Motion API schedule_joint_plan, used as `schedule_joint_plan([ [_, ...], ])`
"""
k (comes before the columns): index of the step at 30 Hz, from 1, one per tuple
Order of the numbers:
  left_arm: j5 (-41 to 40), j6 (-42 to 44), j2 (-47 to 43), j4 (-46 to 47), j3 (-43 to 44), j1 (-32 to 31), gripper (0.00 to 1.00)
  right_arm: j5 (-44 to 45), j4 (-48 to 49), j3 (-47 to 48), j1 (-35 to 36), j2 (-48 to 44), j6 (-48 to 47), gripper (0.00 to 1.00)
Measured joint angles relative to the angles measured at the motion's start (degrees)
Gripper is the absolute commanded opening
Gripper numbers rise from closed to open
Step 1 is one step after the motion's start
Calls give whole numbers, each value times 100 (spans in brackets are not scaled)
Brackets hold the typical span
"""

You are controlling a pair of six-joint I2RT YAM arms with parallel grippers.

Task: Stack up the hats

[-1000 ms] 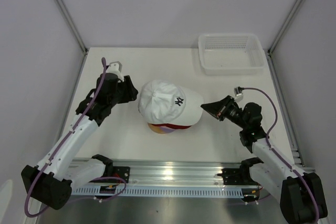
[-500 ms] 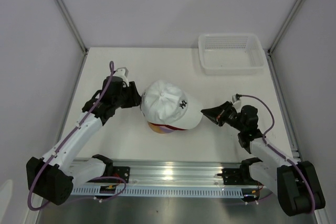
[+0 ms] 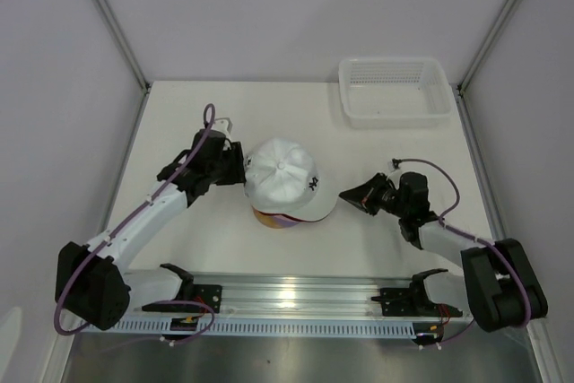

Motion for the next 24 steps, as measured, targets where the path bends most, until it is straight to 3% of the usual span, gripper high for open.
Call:
schedule_joint_plan([
  [9, -345, -24, 238, 72, 13, -33, 50, 271, -358, 83, 402, 1685, -719, 0],
  [16, -490, -46, 111, -2, 0, -59, 53, 485, -920, 319, 455, 1325, -1119, 0],
  [17, -507, -48, 92, -24, -4, -66, 54, 538, -1115, 387, 435, 1106, -1217, 2],
  [20, -573, -50, 57, -92, -7, -72, 59, 787, -1871, 793, 330, 328, -1587, 21],
  [21, -595, -48, 28, -122, -7, -70, 60, 841, -2044, 944, 308, 118, -1703, 31],
  [24, -728, -24, -162, -326, 0, -74, 63, 1036, -2531, 1635, 258, -560, -2201, 44],
])
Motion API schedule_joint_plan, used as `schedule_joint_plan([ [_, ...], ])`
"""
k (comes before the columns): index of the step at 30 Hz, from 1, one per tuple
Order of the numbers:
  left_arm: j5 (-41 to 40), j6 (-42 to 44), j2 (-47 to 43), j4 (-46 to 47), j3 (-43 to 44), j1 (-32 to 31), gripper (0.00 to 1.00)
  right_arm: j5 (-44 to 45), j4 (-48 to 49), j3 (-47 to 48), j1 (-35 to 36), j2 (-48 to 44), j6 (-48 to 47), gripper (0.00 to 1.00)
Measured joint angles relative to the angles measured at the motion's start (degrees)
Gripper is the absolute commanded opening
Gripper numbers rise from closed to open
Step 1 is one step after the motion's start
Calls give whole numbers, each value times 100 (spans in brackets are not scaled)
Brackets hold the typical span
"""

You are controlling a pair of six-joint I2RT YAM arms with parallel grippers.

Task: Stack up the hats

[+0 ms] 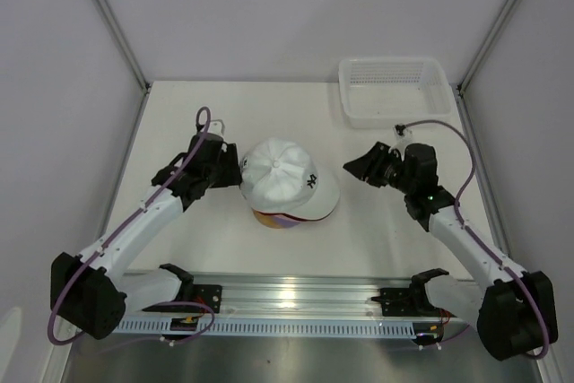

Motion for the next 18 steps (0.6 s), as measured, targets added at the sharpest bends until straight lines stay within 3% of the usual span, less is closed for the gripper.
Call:
schedule_joint_plan([
  [3, -92, 109, -251, -254, 116, -2, 65, 81, -146, 656, 79, -372, -549, 51],
  [7, -192, 302, -531, -466, 531, -2, 67, 96, -50, 1156, 286, -299, -1001, 53],
  [18, -136, 529, -428, -455, 835, -2, 64, 68, 118, 1384, 1064, 1716, -1325, 54],
])
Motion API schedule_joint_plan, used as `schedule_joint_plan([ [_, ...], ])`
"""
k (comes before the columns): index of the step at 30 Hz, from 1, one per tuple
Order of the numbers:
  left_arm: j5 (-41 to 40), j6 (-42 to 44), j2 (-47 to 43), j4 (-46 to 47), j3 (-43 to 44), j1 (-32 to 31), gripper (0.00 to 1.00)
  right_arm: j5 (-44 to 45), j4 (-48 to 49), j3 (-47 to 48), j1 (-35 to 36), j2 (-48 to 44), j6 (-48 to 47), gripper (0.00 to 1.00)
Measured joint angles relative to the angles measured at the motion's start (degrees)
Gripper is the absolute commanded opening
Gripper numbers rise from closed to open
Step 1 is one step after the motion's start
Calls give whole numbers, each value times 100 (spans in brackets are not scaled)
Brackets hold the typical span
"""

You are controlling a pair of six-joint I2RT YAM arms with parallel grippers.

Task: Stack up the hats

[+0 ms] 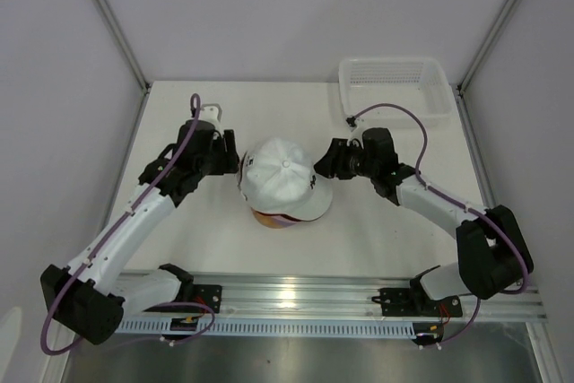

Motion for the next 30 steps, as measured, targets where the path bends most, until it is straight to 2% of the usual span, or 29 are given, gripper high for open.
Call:
schedule_joint_plan([
  [10, 332, -22, 811, 61, -13, -118, 59, 245, -4, 608, 114, 603, -96, 55],
  [21, 275, -369, 717, 603, -529, -122, 57, 387, 144, 605, 243, 807, -87, 59],
  [25, 291, -472, 627, 804, -868, -129, 57, 531, 138, 601, 260, 793, -94, 64],
  [30, 282, -553, 721, 841, -1088, -166, 59, 820, -232, 710, 306, 595, -295, 77],
])
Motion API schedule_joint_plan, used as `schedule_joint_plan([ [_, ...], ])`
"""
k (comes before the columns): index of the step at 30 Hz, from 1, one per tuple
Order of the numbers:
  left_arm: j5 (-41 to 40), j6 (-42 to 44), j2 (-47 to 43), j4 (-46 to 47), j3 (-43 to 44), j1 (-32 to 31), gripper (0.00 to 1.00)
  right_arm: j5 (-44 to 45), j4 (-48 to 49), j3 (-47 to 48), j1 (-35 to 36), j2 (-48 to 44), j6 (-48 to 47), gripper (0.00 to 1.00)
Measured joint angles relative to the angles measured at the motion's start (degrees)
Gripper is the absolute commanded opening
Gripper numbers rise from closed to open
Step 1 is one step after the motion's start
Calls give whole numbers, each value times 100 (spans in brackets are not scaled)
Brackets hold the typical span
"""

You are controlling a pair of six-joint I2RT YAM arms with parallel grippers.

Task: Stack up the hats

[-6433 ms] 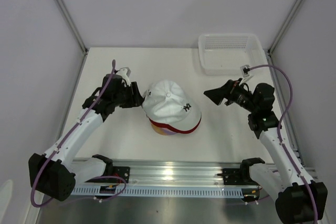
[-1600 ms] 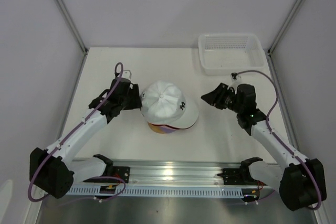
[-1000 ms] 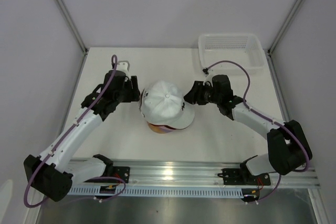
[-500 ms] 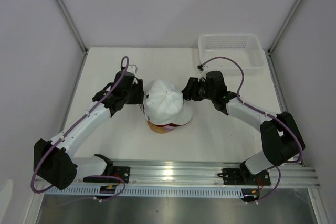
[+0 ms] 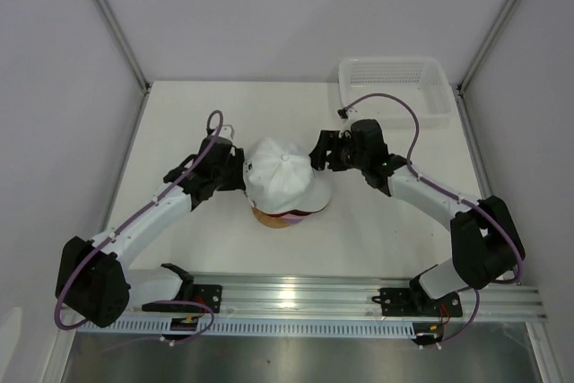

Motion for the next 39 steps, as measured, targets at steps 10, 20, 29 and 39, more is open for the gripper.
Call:
schedule_joint_plan([
  [10, -236, 358, -240, -916, 717, 162, 84, 350, -1255, 1659, -828, -275, -404, 100],
  [20, 817, 713, -1139, -1115, 2361, 1060, 100, 743, -2050, 2702, -1805, -1019, -699, 100],
  [29, 2070, 962, -1729, -1200, 2337, 2052, 100, 942, -2417, 2284, -1985, -1851, -1014, 100],
  [39, 2417, 1108, -2879, -1064, 1488, 2116, 100, 946, -2319, 1416, -1982, -2691, -999, 100],
])
